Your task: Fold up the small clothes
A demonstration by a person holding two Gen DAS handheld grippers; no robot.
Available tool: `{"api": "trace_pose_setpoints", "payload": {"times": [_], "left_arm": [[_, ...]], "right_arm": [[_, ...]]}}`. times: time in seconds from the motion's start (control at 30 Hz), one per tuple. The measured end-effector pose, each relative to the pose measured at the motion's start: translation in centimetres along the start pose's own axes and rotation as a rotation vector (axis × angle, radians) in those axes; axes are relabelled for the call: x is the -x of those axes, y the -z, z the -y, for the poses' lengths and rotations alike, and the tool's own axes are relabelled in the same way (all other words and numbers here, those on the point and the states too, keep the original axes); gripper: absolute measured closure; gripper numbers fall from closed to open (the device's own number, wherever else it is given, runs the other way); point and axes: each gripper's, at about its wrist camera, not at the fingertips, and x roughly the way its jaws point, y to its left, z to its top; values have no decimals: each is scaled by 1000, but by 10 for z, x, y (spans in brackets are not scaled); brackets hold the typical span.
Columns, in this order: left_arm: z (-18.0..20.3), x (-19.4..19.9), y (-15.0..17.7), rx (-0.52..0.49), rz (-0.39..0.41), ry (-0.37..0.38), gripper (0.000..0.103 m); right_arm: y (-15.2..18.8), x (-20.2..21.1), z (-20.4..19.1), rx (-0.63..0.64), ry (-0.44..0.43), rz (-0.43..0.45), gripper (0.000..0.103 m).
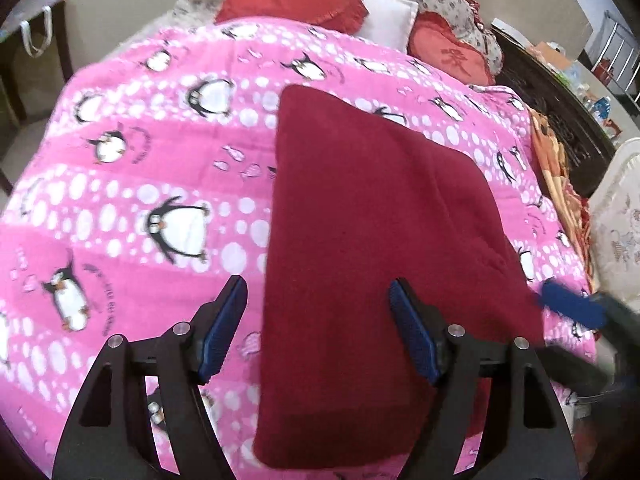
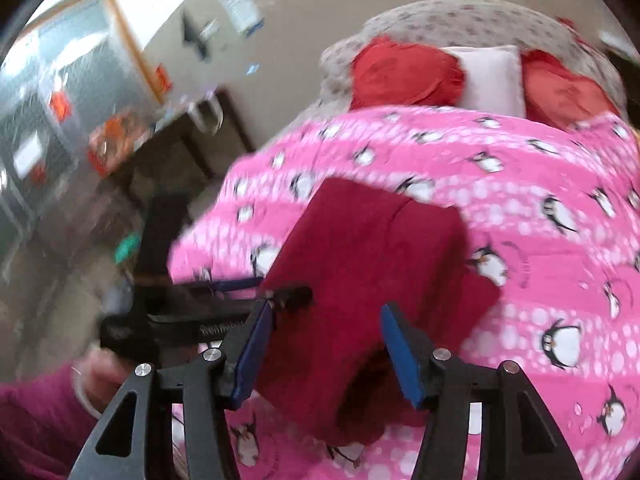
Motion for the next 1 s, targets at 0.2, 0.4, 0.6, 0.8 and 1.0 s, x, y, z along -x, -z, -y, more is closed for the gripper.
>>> {"api": "trace_pose_setpoints", "payload": {"times": [0.2, 0.4, 0.6, 0.8, 1.0], "left_arm": [[4, 23, 9, -4, 74, -55, 29], [10, 49, 13, -8, 140, -74, 29], [17, 72, 17, -22, 206, -85, 29], [23, 83, 19, -37, 238, -98, 29], [24, 83, 21, -37, 238, -99, 29]], "right_arm": [[41, -40, 2, 67, 177, -65, 55], [29, -13, 5, 22, 151, -35, 53], [15, 21, -3, -20, 208, 74, 30], [13, 26, -4, -81, 246, 81, 30], [11, 30, -5, -123, 238, 96, 27]]}}
